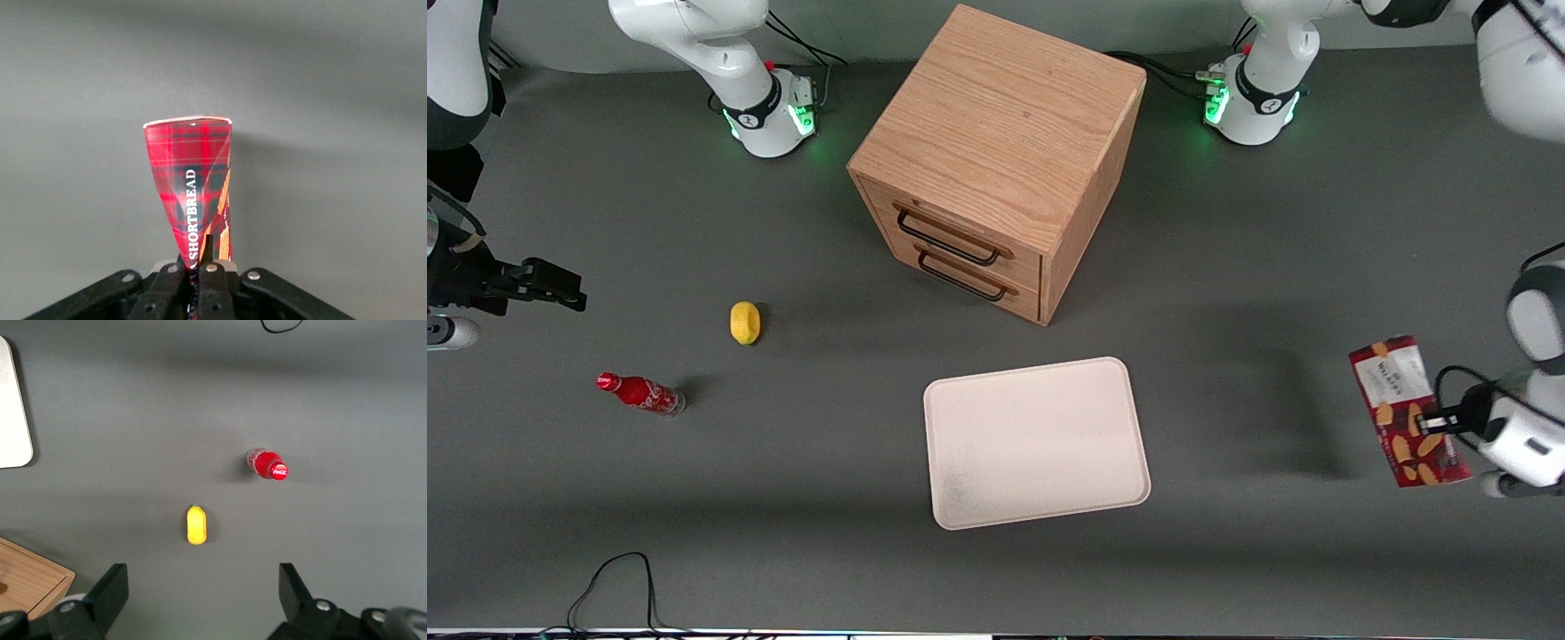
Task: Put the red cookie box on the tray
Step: 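Lift the cookie box and carry it over the white tray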
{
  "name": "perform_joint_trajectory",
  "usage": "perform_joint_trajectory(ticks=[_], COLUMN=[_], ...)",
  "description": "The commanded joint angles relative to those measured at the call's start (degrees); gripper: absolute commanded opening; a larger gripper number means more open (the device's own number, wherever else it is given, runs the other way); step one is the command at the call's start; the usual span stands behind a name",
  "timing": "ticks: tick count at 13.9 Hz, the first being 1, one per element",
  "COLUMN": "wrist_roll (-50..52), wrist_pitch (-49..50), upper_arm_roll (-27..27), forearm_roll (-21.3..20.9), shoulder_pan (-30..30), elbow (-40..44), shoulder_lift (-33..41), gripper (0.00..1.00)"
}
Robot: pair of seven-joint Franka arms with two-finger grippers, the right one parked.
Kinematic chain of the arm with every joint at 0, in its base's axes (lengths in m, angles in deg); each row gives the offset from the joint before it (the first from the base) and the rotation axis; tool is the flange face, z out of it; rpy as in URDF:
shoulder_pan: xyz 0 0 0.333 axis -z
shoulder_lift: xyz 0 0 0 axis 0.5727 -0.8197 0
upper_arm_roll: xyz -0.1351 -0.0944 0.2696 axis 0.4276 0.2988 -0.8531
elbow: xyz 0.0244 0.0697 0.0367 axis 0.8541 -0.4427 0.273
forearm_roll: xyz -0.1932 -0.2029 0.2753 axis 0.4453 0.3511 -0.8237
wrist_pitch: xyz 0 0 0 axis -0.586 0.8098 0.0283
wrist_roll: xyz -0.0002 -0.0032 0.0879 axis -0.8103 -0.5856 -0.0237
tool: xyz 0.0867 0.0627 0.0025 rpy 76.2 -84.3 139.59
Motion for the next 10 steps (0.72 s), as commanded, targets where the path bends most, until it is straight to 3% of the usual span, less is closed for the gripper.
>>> perform_joint_trajectory(ticks=[1, 3, 7, 10], wrist_roll=[-0.72, -0.28, 3.21, 10.52], wrist_pitch=[11.99, 18.86, 19.06, 17.23], upper_arm_roll=[-0.44, -0.35, 0.26, 0.62], forearm_roll=[0.33, 0.51, 0.68, 0.51], shoulder_pan=[-0.02, -0.63, 0.59, 7.17], elbow=[9.36, 16.14, 16.96, 17.31], shoulder_lift=[0.8, 0.8, 0.54, -1.65], gripper=[0.0, 0.0, 0.0, 0.0])
